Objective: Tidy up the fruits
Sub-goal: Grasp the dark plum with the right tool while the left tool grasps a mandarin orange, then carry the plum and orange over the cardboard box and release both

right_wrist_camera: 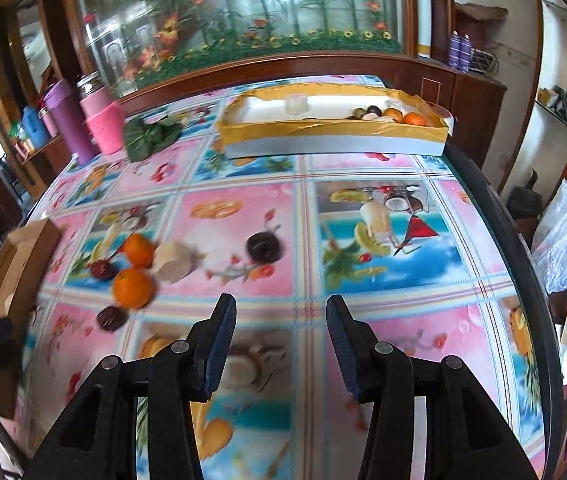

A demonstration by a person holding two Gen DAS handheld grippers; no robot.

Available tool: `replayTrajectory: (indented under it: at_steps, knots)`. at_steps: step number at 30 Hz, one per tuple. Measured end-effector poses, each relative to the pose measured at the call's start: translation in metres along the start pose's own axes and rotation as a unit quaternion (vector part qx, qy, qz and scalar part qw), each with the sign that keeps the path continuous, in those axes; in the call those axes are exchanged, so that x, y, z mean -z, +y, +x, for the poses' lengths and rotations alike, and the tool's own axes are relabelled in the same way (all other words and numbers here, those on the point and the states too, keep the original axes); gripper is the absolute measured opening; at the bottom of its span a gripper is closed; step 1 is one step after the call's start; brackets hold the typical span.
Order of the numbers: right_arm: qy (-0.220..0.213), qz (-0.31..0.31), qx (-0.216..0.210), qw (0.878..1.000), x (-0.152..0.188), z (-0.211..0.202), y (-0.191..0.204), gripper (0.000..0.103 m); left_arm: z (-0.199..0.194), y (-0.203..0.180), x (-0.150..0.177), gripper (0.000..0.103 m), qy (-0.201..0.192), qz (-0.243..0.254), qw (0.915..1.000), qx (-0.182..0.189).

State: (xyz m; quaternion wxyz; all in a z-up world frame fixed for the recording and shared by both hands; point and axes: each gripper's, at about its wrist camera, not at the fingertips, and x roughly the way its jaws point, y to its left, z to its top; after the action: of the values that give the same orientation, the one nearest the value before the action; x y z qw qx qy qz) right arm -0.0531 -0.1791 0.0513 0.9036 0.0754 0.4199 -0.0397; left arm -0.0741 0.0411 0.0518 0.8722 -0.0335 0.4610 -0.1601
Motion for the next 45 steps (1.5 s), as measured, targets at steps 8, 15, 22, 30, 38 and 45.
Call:
replayTrajectory:
  at_steps: [8, 15, 22, 30, 38, 45]
  knots:
    - [0.012, 0.019, -0.022, 1.000, -0.033, 0.054, 0.001, 0.050, 0.046, -0.035, -0.031, 0.039, 0.005, 0.042, 0.9991, 0.002]
    - [0.015, 0.020, -0.038, 0.999, -0.032, 0.071, 0.004, 0.050, 0.086, -0.048, -0.047, 0.039, 0.021, 0.072, 0.9971, -0.006]
    - [0.008, 0.013, -0.033, 0.999, -0.030, 0.069, 0.004, 0.043, 0.100, -0.058, -0.048, 0.039, 0.019, 0.083, 0.9964, -0.005]
    - [0.003, 0.000, -0.036, 0.999, -0.026, 0.067, 0.008, 0.026, 0.097, -0.052, -0.049, 0.031, 0.016, 0.059, 0.9981, 0.000]
    - [-0.016, -0.010, -0.055, 0.998, -0.022, 0.056, 0.014, 0.026, 0.048, -0.032, -0.034, 0.032, -0.009, 0.021, 0.9995, 0.020]
    - [-0.025, -0.004, -0.064, 0.998, -0.013, 0.029, 0.027, 0.026, -0.018, 0.038, -0.016, 0.032, -0.047, -0.031, 0.9984, -0.009]
